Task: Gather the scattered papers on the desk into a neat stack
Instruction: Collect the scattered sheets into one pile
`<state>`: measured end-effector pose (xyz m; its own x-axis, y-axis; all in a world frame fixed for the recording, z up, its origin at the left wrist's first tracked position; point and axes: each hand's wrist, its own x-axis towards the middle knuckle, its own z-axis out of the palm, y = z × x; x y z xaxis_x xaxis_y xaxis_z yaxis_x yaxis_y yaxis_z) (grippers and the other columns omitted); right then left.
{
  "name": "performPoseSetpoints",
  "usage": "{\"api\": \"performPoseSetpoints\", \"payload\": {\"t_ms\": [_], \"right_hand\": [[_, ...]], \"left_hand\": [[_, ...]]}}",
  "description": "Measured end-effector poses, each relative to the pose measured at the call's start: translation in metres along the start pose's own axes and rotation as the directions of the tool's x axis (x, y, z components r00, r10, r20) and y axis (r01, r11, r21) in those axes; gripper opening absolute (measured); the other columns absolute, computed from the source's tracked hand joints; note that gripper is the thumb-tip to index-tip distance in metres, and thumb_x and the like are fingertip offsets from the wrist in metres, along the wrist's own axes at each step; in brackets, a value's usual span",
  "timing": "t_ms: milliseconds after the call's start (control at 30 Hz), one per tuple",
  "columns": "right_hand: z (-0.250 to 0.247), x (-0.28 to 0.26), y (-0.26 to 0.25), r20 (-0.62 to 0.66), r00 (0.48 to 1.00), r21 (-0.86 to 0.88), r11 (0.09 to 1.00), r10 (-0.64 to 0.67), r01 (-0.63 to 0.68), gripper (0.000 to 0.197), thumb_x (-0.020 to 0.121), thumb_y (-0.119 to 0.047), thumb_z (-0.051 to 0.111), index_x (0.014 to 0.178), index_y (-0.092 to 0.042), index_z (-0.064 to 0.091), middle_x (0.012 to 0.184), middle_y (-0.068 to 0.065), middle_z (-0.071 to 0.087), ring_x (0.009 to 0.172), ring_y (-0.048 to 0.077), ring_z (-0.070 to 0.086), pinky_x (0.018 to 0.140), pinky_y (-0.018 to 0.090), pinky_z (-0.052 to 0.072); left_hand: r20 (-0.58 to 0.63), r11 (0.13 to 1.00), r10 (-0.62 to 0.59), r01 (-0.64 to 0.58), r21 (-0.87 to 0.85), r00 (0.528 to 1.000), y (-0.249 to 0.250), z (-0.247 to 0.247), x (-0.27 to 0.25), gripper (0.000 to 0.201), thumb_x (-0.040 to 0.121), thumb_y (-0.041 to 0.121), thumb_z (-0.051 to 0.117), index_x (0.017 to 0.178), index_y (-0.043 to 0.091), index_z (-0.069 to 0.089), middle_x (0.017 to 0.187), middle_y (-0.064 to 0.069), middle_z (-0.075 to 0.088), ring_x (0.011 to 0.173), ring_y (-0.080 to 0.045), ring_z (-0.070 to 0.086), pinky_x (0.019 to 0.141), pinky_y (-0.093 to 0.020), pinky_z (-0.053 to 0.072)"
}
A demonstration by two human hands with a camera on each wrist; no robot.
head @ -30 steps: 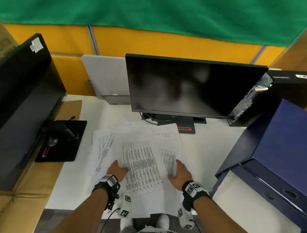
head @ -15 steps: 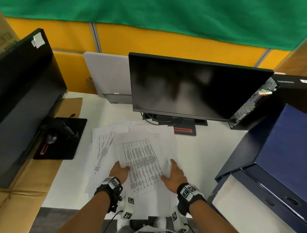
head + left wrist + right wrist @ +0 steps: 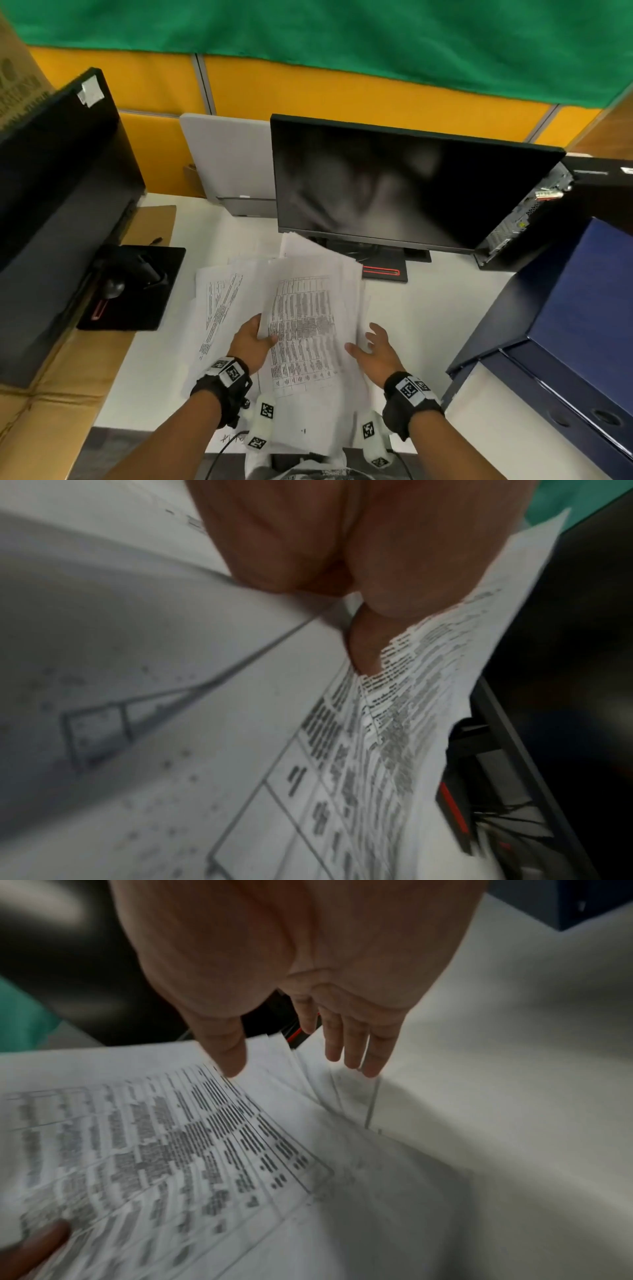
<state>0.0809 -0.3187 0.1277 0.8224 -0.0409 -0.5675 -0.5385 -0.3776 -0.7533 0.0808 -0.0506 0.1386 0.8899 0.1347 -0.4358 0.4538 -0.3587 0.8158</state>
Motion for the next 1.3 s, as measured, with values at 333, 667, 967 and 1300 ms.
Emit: {"api": "performPoseSetpoints", "payload": {"t_ms": [333,667,967,1300], "right_hand": [[-0.038,-0.031,-0.083,-0.034,0.95,0.314,0.899,-0.312,0.306,0.025,0.095,-0.019,0.056,0.115,-0.032,0.064,0.117,-0.009,0.07,0.111,0.011,0.065,0.103,0.042,0.046],[-0.023,-0.034,-0.08,-0.051,0.947,0.249,0.914,-0.317,0.319,0.019,0.088,-0.022,0.067,0.105,-0.031,0.067,0.106,-0.01,0.073,0.104,0.01,0.067,0.095,0.033,0.052],[-0.004,-0.026,-0.067,-0.084,0.965,0.282,0.923,-0.25,0.263,0.016,0.088,-0.022,0.067,0.093,-0.037,0.064,0.098,-0.022,0.067,0.094,-0.001,0.063,0.08,0.019,0.049],[-0.008,0.003,-0.031,-0.237,0.971,0.273,0.957,-0.03,0.096,0.027,0.091,-0.014,0.061,0.118,-0.012,0.06,0.108,0.002,0.063,0.104,0.024,0.059,0.097,0.034,0.041]], "left_hand": [[0.031,0.937,0.255,-0.239,-0.255,0.966,0.082,-0.052,-0.027,0.03,0.092,0.034,0.058,0.119,0.025,0.064,0.112,0.009,0.072,0.102,-0.006,0.068,0.082,-0.023,0.052],[-0.014,0.958,0.263,-0.263,-0.117,0.965,0.069,-0.047,-0.018,0.037,0.084,0.017,0.072,0.119,0.02,0.062,0.112,0.009,0.07,0.1,-0.006,0.066,0.092,-0.035,0.052],[-0.001,0.974,0.213,-0.212,-0.085,0.977,0.062,-0.035,-0.015,0.031,0.089,0.036,0.064,0.117,0.025,0.063,0.111,0.007,0.069,0.101,-0.009,0.065,0.087,-0.025,0.048],[-0.017,0.985,0.062,-0.058,0.164,0.998,-0.006,-0.042,-0.015,0.014,0.093,0.032,0.058,0.104,0.028,0.065,0.105,0.01,0.067,0.09,-0.004,0.063,0.084,-0.02,0.05]]}}
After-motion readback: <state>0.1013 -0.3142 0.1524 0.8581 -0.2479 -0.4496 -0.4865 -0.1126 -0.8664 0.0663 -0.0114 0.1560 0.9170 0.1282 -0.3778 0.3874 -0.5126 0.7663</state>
